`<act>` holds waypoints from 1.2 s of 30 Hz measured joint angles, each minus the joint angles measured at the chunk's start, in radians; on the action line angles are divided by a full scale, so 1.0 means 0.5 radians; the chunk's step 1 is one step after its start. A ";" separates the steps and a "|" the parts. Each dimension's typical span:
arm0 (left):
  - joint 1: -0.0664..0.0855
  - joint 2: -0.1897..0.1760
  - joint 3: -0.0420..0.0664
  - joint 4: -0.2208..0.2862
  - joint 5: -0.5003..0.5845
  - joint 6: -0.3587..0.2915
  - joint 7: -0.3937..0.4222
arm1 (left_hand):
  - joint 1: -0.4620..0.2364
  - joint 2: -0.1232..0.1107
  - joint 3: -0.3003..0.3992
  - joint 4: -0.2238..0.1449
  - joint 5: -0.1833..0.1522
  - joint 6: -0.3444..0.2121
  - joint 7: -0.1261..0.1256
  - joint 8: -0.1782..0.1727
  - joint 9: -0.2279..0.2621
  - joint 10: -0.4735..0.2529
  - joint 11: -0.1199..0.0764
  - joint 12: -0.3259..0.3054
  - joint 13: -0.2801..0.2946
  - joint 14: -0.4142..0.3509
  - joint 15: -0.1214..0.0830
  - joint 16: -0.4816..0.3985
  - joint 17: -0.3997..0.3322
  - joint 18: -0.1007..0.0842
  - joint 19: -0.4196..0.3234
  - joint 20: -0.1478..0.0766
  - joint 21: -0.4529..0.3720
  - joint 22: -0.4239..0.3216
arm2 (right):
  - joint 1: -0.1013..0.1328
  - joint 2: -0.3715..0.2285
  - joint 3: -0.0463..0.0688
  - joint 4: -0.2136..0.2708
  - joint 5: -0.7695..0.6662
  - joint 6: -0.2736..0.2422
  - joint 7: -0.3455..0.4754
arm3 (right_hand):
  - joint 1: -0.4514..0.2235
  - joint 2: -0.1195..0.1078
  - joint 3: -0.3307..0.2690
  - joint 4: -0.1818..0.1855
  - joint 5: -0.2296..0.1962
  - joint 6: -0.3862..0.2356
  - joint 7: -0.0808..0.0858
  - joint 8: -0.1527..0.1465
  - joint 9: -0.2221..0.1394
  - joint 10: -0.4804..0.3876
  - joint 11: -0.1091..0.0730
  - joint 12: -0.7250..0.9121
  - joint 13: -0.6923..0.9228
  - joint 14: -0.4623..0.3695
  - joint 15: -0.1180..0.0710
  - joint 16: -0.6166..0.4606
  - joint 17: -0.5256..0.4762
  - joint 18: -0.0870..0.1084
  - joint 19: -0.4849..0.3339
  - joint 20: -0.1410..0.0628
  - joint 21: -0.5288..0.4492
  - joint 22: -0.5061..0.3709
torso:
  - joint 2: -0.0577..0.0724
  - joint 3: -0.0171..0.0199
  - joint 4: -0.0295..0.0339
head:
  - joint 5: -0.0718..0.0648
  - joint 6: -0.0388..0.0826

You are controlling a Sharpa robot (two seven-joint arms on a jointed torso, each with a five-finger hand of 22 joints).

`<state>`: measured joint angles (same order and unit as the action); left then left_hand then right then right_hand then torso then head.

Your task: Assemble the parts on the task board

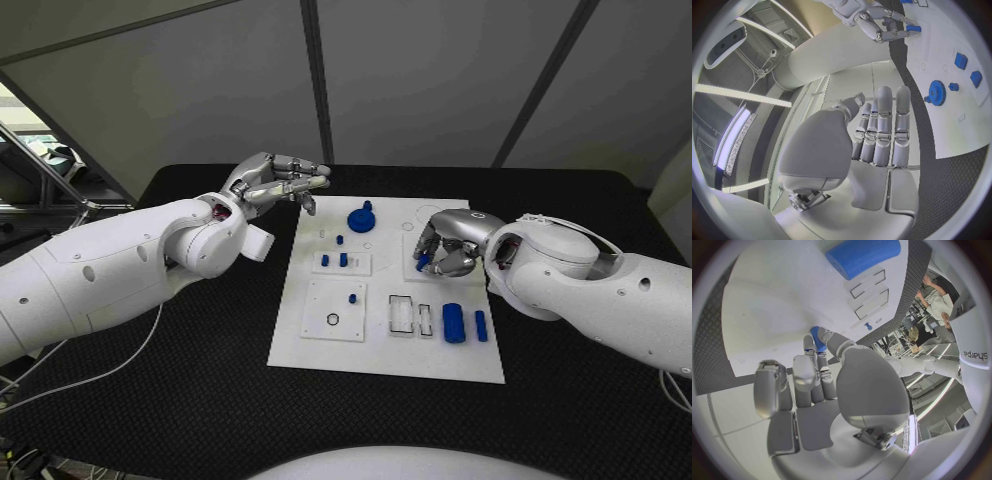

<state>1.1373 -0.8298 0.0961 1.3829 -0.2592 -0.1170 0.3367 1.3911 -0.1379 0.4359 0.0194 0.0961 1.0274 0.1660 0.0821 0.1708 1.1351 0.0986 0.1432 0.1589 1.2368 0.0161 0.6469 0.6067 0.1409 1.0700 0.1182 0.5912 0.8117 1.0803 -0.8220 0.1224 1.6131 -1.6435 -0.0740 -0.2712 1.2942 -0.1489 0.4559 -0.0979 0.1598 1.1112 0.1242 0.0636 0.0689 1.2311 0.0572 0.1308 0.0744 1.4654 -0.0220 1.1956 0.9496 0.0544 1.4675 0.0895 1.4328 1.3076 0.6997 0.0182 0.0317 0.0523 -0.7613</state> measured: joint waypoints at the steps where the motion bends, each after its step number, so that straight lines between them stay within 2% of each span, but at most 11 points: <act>1: 0.000 0.000 0.000 0.000 0.000 0.000 0.000 | 0.000 0.000 0.000 0.000 0.000 0.000 0.000 0.000 0.000 0.000 0.000 0.000 0.000 0.000 0.000 0.000 0.000 0.000 0.000 0.000 0.000 0.000 | 0.000 0.001 0.000 0.000 -0.001 0.001 0.000 | -0.005 0.005 0.005 0.005 0.000 0.009 -0.009 0.005 0.001 0.009 -0.007 -0.007 0.000 0.003 -0.003 0.003 0.002 0.000 0.000 0.000 0.008 0.000 | 0.000 0.0000 0.000 | 0.000 -0.001; 6: 0.000 0.000 0.000 0.000 0.000 0.000 -0.001 | 0.000 0.000 0.000 0.000 0.000 0.000 0.000 0.000 0.002 0.000 0.000 0.000 0.002 0.000 0.000 0.000 -0.002 0.000 0.000 0.000 0.000 -0.002 | -0.001 0.001 -0.001 0.004 -0.006 -0.030 0.000 | -0.025 0.042 0.039 0.023 0.000 0.098 -0.033 0.035 0.013 0.110 -0.029 -0.008 0.013 -0.001 -0.021 0.031 0.030 -0.003 -0.006 -0.020 0.063 0.000 | 0.000 -0.0002 0.000 | -0.001 -0.002; 7: 0.000 -0.001 0.000 0.000 0.000 0.000 -0.001 | 0.000 0.000 0.000 0.000 0.000 0.000 0.000 0.000 0.002 0.000 0.000 0.000 0.002 0.000 0.000 0.000 -0.002 0.000 0.000 0.000 0.000 -0.002 | -0.002 -0.001 -0.002 0.009 -0.006 -0.049 0.001 | -0.032 0.050 0.043 0.029 0.000 0.110 -0.038 0.037 0.016 0.119 -0.040 -0.008 0.016 0.004 -0.026 0.039 0.037 -0.019 -0.004 -0.028 0.078 0.000 | 0.000 -0.0002 0.000 | -0.001 -0.002; 8: 0.000 -0.001 0.000 0.000 0.000 0.000 -0.001 | 0.000 0.000 0.000 0.000 0.000 0.000 0.000 0.000 0.002 0.000 0.000 0.000 0.002 0.000 0.000 0.000 -0.002 0.000 0.000 0.000 0.000 -0.002 | -0.003 -0.004 -0.002 0.015 -0.006 -0.078 0.003 | -0.037 0.058 0.043 0.040 -0.001 0.123 -0.043 0.042 0.020 0.134 -0.041 -0.008 0.020 0.001 -0.033 0.050 0.045 -0.033 -0.001 -0.030 0.096 0.000 | 0.000 -0.0002 0.000 | -0.001 -0.002; 13: 0.000 -0.001 0.000 0.000 0.000 0.001 -0.001 | 0.000 0.000 0.000 0.000 0.000 0.000 0.000 0.000 0.002 0.000 0.000 0.000 0.002 0.000 0.000 0.000 -0.004 0.000 0.000 0.000 0.000 -0.002 | -0.005 -0.018 -0.003 0.042 -0.007 -0.218 0.007 | -0.041 0.089 0.043 0.063 -0.008 0.155 -0.063 0.059 0.039 0.164 -0.057 -0.009 0.031 0.006 -0.042 0.066 0.070 -0.033 -0.001 -0.044 0.122 0.000 | 0.000 0.0000 0.000 | -0.002 -0.001; 17: -0.001 -0.002 0.000 -0.001 0.000 0.001 -0.001 | 0.000 0.000 0.000 0.000 0.000 0.000 0.000 0.000 0.002 0.000 0.000 0.000 0.002 0.000 0.000 0.000 -0.004 0.000 0.000 0.000 0.000 -0.002 | -0.004 -0.038 -0.002 0.073 -0.002 -0.320 0.003 | -0.053 0.104 0.033 0.073 -0.012 0.155 -0.065 0.059 0.040 0.172 -0.065 -0.008 0.033 0.006 -0.042 0.066 0.069 -0.033 -0.001 -0.044 0.122 0.000 | 0.000 0.0000 0.000 | -0.002 0.010; 22: -0.001 -0.004 0.000 -0.003 0.000 0.002 -0.002 | 0.000 0.000 0.000 0.000 0.000 0.000 0.000 0.000 0.002 0.000 0.000 0.000 0.002 0.000 0.000 0.000 -0.004 0.000 0.000 0.000 0.000 -0.002 | -0.003 -0.101 0.004 0.168 0.027 -0.416 -0.014 | -0.057 0.110 0.033 0.072 -0.015 0.154 -0.066 0.058 0.041 0.172 -0.065 -0.008 0.035 0.006 -0.042 0.066 0.066 -0.033 -0.001 -0.044 0.122 0.000 | -0.002 0.0000 0.000 | -0.004 0.017; 27: -0.001 -0.003 0.000 -0.005 0.000 0.002 -0.002 | 0.000 0.000 0.000 0.000 0.000 0.000 0.000 0.000 0.002 0.000 0.000 0.000 0.002 0.000 0.000 0.000 -0.004 0.000 0.000 0.000 0.000 -0.002 | -0.002 -0.142 0.024 0.277 0.082 -0.466 -0.022 | -0.059 0.112 0.027 0.077 -0.019 0.159 -0.062 0.056 0.042 0.172 -0.065 -0.008 0.035 -0.001 -0.049 0.066 0.065 -0.033 -0.001 -0.044 0.122 0.000 | -0.002 -0.0002 0.001 | 0.004 0.017; 31: -0.001 0.002 0.000 -0.007 0.000 0.002 -0.002 | 0.000 0.000 0.000 0.000 0.000 0.000 0.000 0.000 0.002 0.000 0.000 0.000 0.002 0.000 0.000 0.000 -0.004 0.000 0.000 0.000 0.000 -0.002 | -0.001 -0.118 0.030 0.326 0.144 -0.491 -0.017 | -0.059 0.112 0.027 0.077 -0.019 0.159 -0.062 0.050 0.043 0.172 -0.065 -0.008 0.035 -0.001 -0.049 0.066 0.065 -0.033 -0.001 -0.044 0.122 0.000 | -0.002 -0.0012 0.001 | 0.010 0.013; 34: -0.001 0.010 0.000 -0.010 0.000 0.002 -0.003 | 0.000 0.000 0.000 0.000 0.000 0.000 0.000 0.000 0.001 0.000 0.000 0.000 0.001 0.000 0.000 0.000 -0.004 0.000 0.000 0.000 0.000 -0.002 | -0.001 -0.054 0.030 0.339 0.178 -0.499 -0.002 | -0.059 0.112 0.027 0.077 -0.019 0.160 -0.062 0.050 0.046 0.172 -0.064 -0.008 0.035 -0.001 -0.049 0.066 0.065 -0.033 -0.001 -0.044 0.122 0.000 | -0.001 -0.0019 0.001 | 0.013 0.007; 36: -0.001 0.019 0.000 -0.011 0.000 0.003 -0.003 | 0.000 0.000 0.000 0.000 0.000 0.000 0.000 0.000 0.001 0.000 0.000 0.000 0.001 0.000 0.000 0.000 -0.004 0.000 0.000 0.000 0.000 -0.002 | -0.001 0.013 0.020 0.342 0.192 -0.500 0.017 | -0.059 0.112 0.027 0.077 -0.019 0.160 -0.062 0.048 0.046 0.172 -0.065 -0.015 0.035 -0.001 -0.049 0.066 0.059 -0.033 -0.001 -0.044 0.122 0.000 | 0.000 -0.0021 0.002 | 0.016 0.003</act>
<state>1.1367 -0.8204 0.0960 1.3773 -0.2591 -0.1155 0.3353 1.3911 -0.1380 0.4359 0.0194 0.0961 1.0274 0.1660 0.0821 0.1715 1.1352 0.0986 0.1432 0.1596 1.2368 0.0161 0.6469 0.6049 0.1409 1.0700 0.1182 0.5912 0.8108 1.0797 -0.8156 0.1322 1.7842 -1.5473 -0.3242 -0.2625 1.2648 -0.0927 0.4695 -0.0593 0.1501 1.1911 0.0930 0.0878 0.0920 1.3169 0.0250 0.1232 0.0917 1.4650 -0.0467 1.2284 0.9792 0.0380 1.4671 0.0673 1.4940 1.3074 0.6996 0.0172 0.0326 0.0600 -0.7598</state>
